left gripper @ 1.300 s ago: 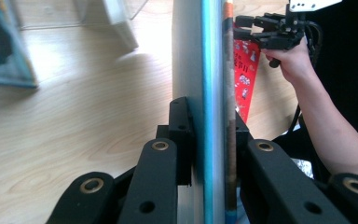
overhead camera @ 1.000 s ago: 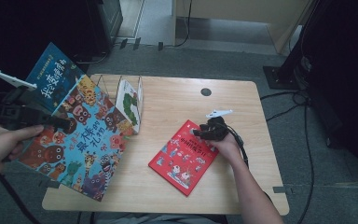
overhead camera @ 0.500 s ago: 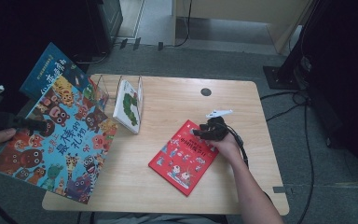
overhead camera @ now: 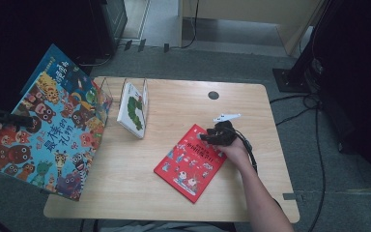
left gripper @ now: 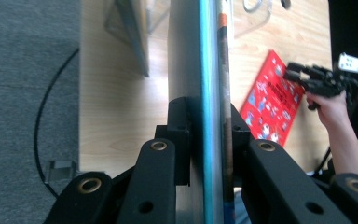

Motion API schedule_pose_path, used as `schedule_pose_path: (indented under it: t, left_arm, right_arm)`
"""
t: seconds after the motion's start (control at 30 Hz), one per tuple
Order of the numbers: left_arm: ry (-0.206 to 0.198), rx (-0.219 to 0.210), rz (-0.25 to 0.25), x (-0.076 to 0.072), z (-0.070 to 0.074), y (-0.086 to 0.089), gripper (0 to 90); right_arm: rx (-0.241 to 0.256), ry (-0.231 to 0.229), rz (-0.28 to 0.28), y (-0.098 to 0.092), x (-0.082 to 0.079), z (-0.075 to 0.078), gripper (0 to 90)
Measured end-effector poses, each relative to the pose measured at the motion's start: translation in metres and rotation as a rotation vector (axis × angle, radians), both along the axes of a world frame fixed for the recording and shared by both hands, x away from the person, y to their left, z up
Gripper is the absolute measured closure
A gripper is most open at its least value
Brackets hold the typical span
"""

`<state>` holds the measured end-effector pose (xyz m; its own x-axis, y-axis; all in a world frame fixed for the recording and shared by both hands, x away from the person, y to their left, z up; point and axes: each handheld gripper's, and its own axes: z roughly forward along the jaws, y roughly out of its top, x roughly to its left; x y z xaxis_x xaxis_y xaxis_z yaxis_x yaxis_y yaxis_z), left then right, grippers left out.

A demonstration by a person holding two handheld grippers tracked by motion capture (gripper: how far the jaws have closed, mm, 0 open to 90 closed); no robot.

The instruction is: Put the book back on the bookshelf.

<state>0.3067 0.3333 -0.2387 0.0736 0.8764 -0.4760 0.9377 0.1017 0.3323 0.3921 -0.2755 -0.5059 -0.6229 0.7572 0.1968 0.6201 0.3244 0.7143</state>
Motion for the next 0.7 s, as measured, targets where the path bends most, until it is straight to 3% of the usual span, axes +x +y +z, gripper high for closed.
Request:
schedule_pose_path:
  t: [0.2, 0.3, 0.7]
  left_arm:
    - [-0.008, 0.032, 0.049, 0.015, 0.007, 0.008, 79.4]
    - [-0.016, 0.032, 0.051, 0.025, 0.009, 0.009, 79.4]
    - [-0.045, 0.043, 0.075, 0.079, 0.001, 0.001, 79.8]
  right_arm:
    - [-0.001, -0.003, 0.002, 0.0, 0.0, 0.0, 53.3]
    - [-0.003, -0.004, 0.002, 0.0, 0.0, 0.0, 53.2]
    - [-0.003, -0.002, -0.007, 0.002, -0.002, 0.001, 56.1]
